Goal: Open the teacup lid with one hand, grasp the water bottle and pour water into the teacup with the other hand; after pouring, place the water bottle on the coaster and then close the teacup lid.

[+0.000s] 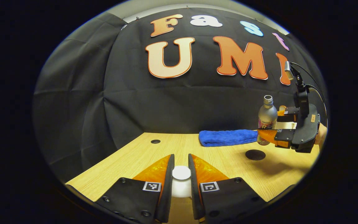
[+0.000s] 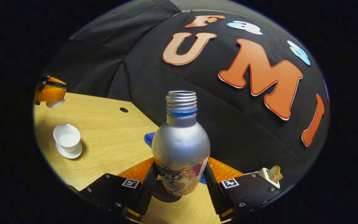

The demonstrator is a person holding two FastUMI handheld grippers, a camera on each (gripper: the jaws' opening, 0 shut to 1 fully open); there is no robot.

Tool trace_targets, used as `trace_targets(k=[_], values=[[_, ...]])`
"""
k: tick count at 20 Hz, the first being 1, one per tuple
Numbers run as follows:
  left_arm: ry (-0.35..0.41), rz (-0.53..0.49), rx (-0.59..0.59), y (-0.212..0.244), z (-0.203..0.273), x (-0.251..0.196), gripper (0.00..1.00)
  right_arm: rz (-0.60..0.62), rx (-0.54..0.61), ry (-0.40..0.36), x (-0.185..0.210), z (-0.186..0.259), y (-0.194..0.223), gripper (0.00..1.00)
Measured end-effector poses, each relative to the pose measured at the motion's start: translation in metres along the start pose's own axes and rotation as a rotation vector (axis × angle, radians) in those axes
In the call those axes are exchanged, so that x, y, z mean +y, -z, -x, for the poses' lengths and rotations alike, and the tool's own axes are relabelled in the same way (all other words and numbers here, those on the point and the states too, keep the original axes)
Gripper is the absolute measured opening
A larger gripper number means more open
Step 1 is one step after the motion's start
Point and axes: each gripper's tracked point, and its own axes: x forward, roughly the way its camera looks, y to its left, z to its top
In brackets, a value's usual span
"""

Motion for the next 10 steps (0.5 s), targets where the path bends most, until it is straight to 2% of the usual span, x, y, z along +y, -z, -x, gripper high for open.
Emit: trace_targets(k=[10], values=[[0.027, 0.007, -0.015, -0.006, -0.003, -0.023, 0.32, -0.227, 0.037, -0.039, -0.004, -0.011, 0.031, 0.8]])
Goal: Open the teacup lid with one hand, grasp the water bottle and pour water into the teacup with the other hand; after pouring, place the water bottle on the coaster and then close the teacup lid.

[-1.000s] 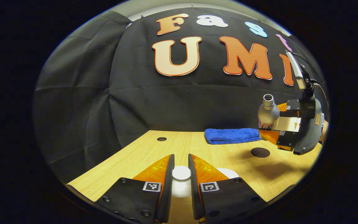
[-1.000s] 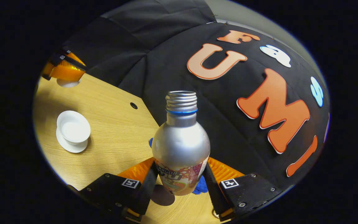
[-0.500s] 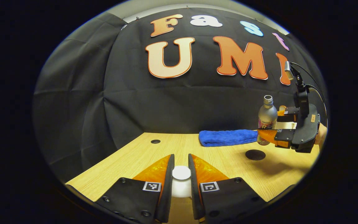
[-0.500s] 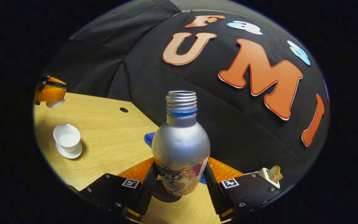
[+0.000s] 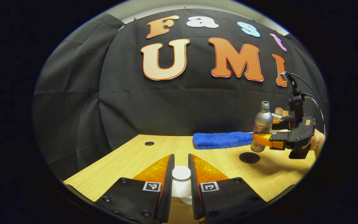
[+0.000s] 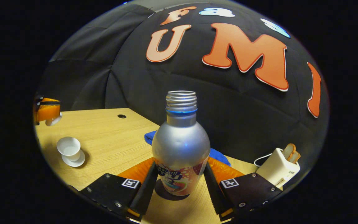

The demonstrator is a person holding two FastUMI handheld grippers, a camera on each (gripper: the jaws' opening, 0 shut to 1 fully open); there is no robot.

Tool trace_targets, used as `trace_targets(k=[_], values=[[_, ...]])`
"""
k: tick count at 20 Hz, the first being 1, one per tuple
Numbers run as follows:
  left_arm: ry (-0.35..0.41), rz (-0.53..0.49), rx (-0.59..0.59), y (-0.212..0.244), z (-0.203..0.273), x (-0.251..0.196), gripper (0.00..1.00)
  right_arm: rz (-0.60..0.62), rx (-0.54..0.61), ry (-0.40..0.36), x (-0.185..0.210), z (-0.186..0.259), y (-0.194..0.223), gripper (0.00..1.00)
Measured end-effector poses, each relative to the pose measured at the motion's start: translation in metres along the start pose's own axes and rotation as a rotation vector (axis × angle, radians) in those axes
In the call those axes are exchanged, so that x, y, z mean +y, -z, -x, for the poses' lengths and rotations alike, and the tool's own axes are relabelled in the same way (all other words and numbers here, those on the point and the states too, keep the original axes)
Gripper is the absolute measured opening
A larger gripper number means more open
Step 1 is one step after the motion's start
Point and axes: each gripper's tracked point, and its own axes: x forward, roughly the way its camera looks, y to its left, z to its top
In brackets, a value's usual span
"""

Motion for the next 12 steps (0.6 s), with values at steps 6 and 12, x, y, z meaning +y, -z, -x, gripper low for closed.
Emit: trace_targets(k=[6, 12], values=[[0.022, 0.025, 0.028, 0.011, -0.007, -0.008, 0.31, -0.126, 0.04, -0.02, -0.008, -0.025, 0.023, 0.8], [0.046, 0.063, 0.059, 0.024, -0.016, -0.018, 0.32, -0.194, 0.101, -0.037, -0.003, -0.036, 0.049, 0.8]])
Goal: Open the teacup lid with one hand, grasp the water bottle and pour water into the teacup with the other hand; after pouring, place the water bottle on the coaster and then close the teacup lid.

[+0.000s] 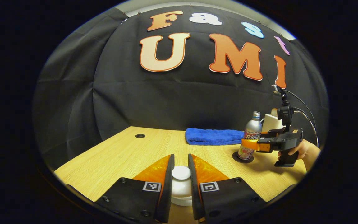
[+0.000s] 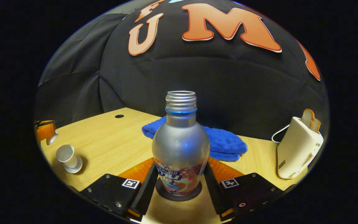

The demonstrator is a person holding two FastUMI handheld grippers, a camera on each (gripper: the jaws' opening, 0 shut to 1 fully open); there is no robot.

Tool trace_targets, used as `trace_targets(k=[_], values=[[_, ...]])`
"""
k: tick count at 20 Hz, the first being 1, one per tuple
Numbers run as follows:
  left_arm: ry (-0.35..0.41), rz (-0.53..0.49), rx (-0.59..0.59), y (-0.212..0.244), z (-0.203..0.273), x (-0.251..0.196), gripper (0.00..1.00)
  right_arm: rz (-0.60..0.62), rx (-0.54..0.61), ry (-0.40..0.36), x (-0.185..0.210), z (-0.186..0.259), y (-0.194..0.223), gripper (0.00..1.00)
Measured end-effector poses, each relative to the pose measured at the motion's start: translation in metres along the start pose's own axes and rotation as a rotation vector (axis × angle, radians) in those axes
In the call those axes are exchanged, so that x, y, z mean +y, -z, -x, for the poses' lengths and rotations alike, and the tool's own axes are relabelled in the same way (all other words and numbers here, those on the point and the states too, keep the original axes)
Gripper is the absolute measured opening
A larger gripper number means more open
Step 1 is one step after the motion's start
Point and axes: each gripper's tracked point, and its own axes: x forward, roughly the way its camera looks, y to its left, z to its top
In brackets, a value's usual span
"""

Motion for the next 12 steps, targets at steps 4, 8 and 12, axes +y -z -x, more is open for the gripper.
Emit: trace_targets(k=[4, 8, 12], values=[[0.007, 0.014, 0.02, 0.008, -0.008, -0.004, 0.31, -0.008, 0.004, -0.007, 0.0, 0.002, 0.001, 0.8], [0.017, 0.018, 0.062, 0.022, -0.018, -0.011, 0.32, -0.014, 0.053, -0.022, 0.004, -0.002, 0.019, 0.85], [0.005, 0.025, 0.095, 0.037, -0.023, -0.007, 0.32, -0.015, 0.062, -0.04, 0.006, 0.003, 0.022, 0.95]])
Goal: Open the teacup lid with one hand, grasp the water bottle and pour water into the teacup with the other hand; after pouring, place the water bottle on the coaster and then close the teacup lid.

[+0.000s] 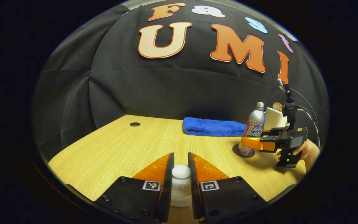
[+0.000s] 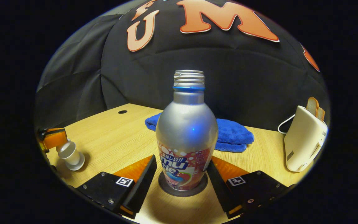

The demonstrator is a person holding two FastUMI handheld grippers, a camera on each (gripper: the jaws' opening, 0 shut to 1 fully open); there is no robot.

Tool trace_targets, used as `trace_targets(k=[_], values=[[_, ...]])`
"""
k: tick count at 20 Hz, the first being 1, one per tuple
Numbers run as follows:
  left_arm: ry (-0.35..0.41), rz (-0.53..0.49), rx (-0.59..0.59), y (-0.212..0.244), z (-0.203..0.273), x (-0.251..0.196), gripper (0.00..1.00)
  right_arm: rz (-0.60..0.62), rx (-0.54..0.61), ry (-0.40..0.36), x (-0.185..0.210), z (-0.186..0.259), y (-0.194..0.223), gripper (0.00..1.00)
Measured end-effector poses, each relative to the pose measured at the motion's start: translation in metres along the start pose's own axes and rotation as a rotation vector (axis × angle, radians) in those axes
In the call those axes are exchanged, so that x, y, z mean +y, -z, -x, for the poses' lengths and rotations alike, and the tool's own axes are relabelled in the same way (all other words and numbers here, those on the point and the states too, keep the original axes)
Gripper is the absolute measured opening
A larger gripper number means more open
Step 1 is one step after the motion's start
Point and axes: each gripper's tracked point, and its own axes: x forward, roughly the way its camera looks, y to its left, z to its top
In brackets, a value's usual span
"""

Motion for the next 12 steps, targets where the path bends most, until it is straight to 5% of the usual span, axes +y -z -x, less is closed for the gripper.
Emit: trace_targets(k=[12], values=[[-0.013, -0.065, -0.002, 0.012, -0.004, -0.003, 0.37, 0.022, -0.039, 0.036, -0.01, 0.067, -0.005, 0.98]])
